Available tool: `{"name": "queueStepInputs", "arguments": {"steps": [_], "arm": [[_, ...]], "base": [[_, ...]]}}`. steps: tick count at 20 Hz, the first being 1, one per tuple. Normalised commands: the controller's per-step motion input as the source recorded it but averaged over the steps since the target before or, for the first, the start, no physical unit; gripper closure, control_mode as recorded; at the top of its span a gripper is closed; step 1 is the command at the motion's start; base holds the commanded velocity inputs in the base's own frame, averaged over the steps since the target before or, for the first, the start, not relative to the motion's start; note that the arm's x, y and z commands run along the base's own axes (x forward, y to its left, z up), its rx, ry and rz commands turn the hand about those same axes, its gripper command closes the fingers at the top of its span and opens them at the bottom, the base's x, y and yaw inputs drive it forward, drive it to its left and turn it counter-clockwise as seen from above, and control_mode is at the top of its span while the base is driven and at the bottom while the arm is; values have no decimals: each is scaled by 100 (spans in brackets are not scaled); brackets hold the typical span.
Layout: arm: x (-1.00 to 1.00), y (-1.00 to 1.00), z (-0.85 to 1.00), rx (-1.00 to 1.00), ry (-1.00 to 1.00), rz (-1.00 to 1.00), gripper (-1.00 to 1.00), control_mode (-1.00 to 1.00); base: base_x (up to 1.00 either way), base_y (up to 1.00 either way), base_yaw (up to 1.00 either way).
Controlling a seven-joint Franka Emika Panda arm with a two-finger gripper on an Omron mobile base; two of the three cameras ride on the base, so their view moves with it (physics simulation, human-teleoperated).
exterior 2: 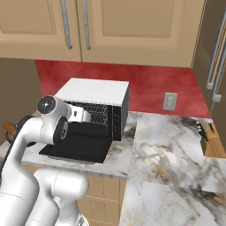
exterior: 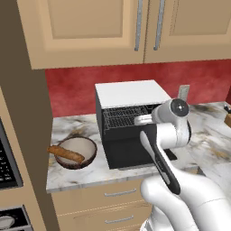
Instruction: Pick up the heated bread from the toaster oven and place it in the bowl. Then move the bread bowl to the dining counter.
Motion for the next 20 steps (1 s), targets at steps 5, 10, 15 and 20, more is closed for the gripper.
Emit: {"name": "queueStepInputs", "arguments": {"steps": [5,10,15,20], "arm": [[7,26,-2,0,-2,0,-100,-100],[13,13,-8,0,-15,0,-100,-100],[31,0,-11,0,-13,0,-100,-100],[34,0,-2,0,-6,0,-100,-100]], "base": [[0,0,0],[0,0,0],[0,0,0],[0,0,0]]}}
